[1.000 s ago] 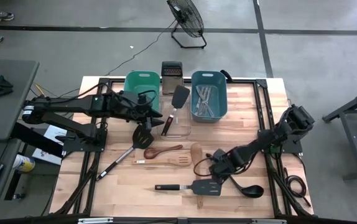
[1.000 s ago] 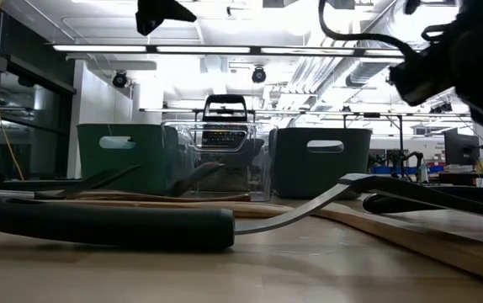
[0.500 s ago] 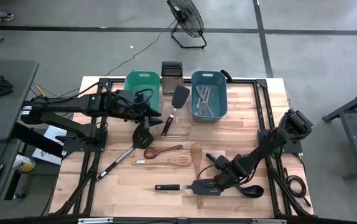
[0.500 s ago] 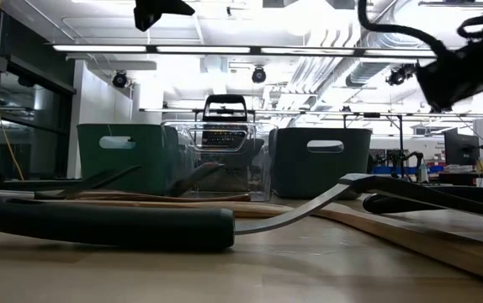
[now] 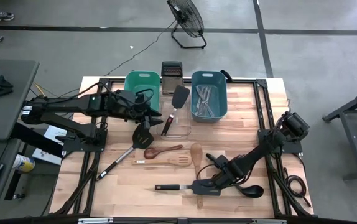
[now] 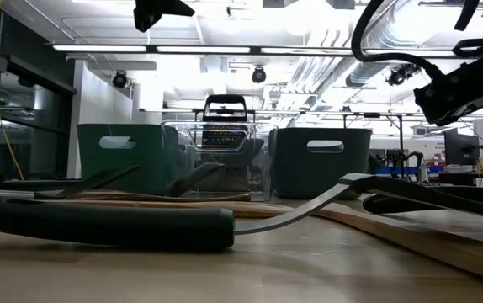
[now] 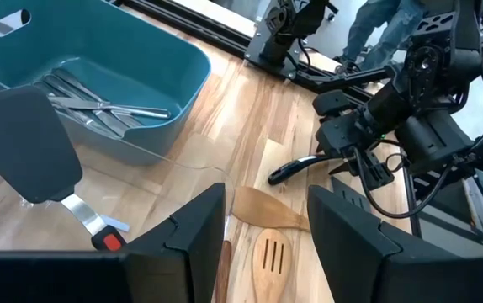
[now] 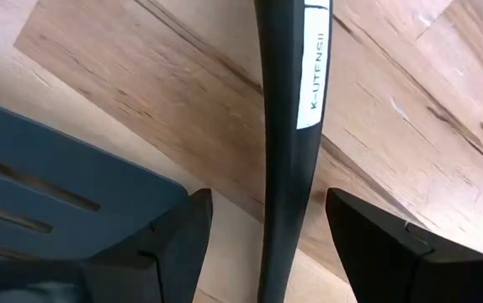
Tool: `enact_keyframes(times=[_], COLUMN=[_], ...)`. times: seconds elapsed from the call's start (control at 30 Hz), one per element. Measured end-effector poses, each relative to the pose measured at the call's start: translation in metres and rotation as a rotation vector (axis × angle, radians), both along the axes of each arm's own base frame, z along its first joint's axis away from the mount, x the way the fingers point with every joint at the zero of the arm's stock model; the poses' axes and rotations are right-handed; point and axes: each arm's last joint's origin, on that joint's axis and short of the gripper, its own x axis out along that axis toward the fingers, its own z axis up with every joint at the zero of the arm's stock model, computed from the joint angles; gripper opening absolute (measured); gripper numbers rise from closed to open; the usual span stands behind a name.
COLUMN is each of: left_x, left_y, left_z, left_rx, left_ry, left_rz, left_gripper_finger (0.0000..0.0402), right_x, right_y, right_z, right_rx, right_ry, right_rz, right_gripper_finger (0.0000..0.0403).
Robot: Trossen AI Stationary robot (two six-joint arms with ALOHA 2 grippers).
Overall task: Pick & Place Kitchen Items
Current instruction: Put the black serving spoon into the green bin
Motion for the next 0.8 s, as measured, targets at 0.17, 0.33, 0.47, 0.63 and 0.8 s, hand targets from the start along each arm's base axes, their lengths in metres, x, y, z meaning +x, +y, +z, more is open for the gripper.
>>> enact_keyframes(times=[0.17,0.33,0.47,0.63,0.8], left_x=[0.000,0.000,0.000,-0.001,-0.001], left_y=[0.000,0.000,0.000,0.000,0.000], left_z=[0.000,0.000,-0.001,-0.002,-0.002], left_rx=[0.000,0.000,-0.001,-0.001,-0.001], left_ry=[0.000,0.001,0.007,0.018,0.019], left_rz=[0.001,0.001,0.001,0.001,0.001], left_gripper_finger=[0.0167,0.0167,0.0167,0.0167,0.0167], right_x=[0.002,0.003,0.000,-0.001,-0.002], right_y=[-0.005,-0.009,-0.014,-0.015,-0.016], right_z=[0.000,-0.004,-0.010,-0.011,-0.009], right_rx=[0.003,0.017,0.038,0.043,0.046], right_ry=[0.014,0.018,0.035,0.042,0.027], right_rz=[-0.017,-0.045,-0.070,-0.067,-0.067], right_gripper_finger=[0.0201,0.0139,0.0095,0.0051,0.0038])
